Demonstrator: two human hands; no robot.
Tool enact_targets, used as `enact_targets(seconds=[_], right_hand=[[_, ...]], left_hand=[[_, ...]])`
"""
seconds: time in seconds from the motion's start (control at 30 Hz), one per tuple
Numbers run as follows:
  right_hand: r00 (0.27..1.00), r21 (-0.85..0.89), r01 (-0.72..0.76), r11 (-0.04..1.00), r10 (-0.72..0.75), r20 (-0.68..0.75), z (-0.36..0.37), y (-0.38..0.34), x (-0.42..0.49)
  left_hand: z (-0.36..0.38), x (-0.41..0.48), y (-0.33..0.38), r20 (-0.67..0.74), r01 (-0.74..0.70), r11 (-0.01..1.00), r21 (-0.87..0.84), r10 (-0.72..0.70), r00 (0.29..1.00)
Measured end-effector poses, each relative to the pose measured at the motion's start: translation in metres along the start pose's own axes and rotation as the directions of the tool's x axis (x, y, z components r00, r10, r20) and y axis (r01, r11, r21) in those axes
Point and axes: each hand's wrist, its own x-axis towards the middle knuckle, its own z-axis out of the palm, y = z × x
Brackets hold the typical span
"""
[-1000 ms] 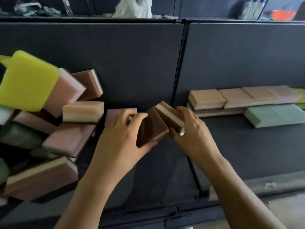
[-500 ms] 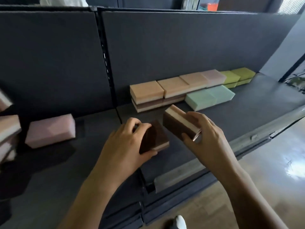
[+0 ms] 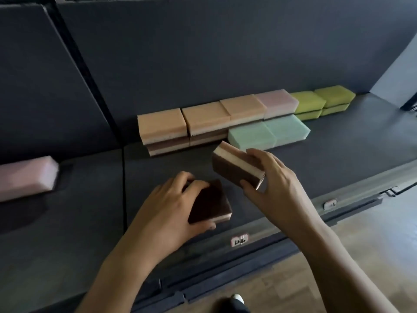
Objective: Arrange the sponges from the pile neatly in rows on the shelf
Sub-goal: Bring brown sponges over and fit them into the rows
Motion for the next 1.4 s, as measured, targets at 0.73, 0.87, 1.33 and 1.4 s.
enact_targets(seconds=[0.73,0.87,1.33,1.4], right_hand=[[0.939,0.175,0.240,0.955,-0.274,0.206,-0.020,0.032,0.039],[0.940,0.207,0.257,0.944,-0.294,0.172,-0.011,0.023,0.046],[0.897,0.210,0.391,0.896,-0.422,0.131,0.004,0.007,0.058],[0.903,0.201,0.380,0.903,-0.409,0.133,0.002,0.010,0.059]], left_hand=[[0.000,0.047,0.036,-0.427,0.039,0.999,0.032,-0.022,0.904],[-0.008,0.048,0.023,-0.361,0.031,0.997,0.065,-0.006,0.933],[-0.031,0.073,-0.012,-0.146,-0.095,0.995,-0.001,0.094,0.985],[-0.031,0.075,-0.014,-0.155,-0.085,0.996,0.026,0.088,0.984]])
